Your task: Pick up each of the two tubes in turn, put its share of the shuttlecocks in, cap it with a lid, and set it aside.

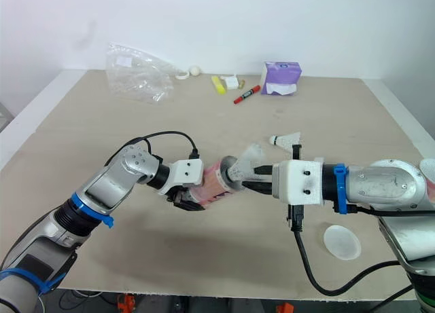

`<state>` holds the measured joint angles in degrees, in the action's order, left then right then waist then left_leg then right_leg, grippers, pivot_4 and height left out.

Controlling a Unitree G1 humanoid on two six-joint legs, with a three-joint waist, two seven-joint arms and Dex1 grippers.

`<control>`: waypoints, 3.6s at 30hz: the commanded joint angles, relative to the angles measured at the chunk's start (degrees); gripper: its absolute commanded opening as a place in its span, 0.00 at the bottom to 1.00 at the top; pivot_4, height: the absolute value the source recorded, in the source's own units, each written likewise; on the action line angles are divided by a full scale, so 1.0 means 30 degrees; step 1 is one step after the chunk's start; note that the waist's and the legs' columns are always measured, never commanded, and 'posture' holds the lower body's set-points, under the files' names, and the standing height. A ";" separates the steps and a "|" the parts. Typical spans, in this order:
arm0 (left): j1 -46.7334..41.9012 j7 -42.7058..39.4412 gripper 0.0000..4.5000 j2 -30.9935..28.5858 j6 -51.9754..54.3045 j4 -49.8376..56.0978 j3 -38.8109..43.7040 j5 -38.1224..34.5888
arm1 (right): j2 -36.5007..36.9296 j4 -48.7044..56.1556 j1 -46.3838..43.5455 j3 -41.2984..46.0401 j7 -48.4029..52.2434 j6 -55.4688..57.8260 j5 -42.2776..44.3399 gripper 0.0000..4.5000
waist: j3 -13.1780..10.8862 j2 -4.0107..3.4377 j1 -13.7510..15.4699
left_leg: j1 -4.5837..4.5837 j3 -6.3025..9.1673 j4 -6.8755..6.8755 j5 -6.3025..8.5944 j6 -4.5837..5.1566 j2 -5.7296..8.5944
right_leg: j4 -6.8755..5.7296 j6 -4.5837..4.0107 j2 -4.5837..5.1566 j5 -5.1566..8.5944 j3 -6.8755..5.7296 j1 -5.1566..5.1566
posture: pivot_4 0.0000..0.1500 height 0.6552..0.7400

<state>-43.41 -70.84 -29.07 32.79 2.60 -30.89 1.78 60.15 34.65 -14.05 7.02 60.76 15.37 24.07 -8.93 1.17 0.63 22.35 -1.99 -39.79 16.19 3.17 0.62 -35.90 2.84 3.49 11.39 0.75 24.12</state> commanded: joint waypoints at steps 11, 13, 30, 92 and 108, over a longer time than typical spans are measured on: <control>0.0491 0.0159 0.72 -0.0091 0.0405 -0.0595 -0.0841 0.0419 | -0.3570 -0.6769 -0.1702 0.2848 -0.8200 0.7242 0.2351 0.99 | 0.0007 0.0038 -0.0002 | 0.0007 -0.0003 0.0002 -0.0001 -0.0001 -0.0007 | 0.0017 -0.0167 0.0096 -0.0092 -0.0013 -0.0002 | 1.00 1.00; 0.0475 0.0166 0.72 -0.0042 0.0436 -0.0578 -0.0864 0.0414 | -0.4283 -0.8121 -0.2572 0.2736 -0.9049 0.7560 0.2023 0.99 | 0.0013 -0.0003 -0.0011 | 0.0023 -0.0030 0.0004 -0.0004 0.0004 0.0008 | 0.0012 -0.0171 0.0073 -0.0101 -0.0039 0.0030 | 1.00 1.00; 0.1038 0.0498 0.72 -0.0197 0.1067 0.0309 -0.0714 0.0384 | -0.8132 -1.7244 -0.6643 0.1706 -1.1382 0.5457 -0.1228 0.99 | 0.0021 -0.0069 -0.0029 | 0.0035 -0.0036 0.0010 -0.0004 0.0016 0.0027 | 0.0028 -0.0093 -0.0010 -0.0104 0.0063 0.0023 | 1.00 1.00; 0.0841 0.0467 0.72 -0.0060 0.0559 -0.0444 -0.0897 0.0365 | 0.0289 0.1569 -0.0302 0.1188 -0.0240 0.3050 0.1370 0.02 | 0.0012 -0.0096 -0.0006 | 0.0003 0.0007 0.0010 0.0003 0.0002 0.0001 | 0.0044 0.0011 0.0000 0.0001 0.0005 -0.0018 | 1.00 1.00; 0.1058 0.0535 0.72 -0.0138 0.0649 -0.0053 -0.0997 0.0372 | 0.1555 -0.0944 -0.2426 0.3697 -0.1277 0.8729 0.6219 0.98 | 0.0011 -0.0088 -0.0006 | 0.0027 0.0037 0.0016 0.0003 0.0002 -0.0003 | 0.0093 -0.0035 0.0134 -0.0028 -0.0059 -0.0014 | 1.00 1.00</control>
<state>-42.01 -69.23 -29.19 33.63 4.20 -30.48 1.25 64.05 32.24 -19.74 17.70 57.87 42.58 43.78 -8.90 0.91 0.62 22.43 -1.88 -39.74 16.20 3.18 0.60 -35.61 2.72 3.90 11.30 0.53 24.08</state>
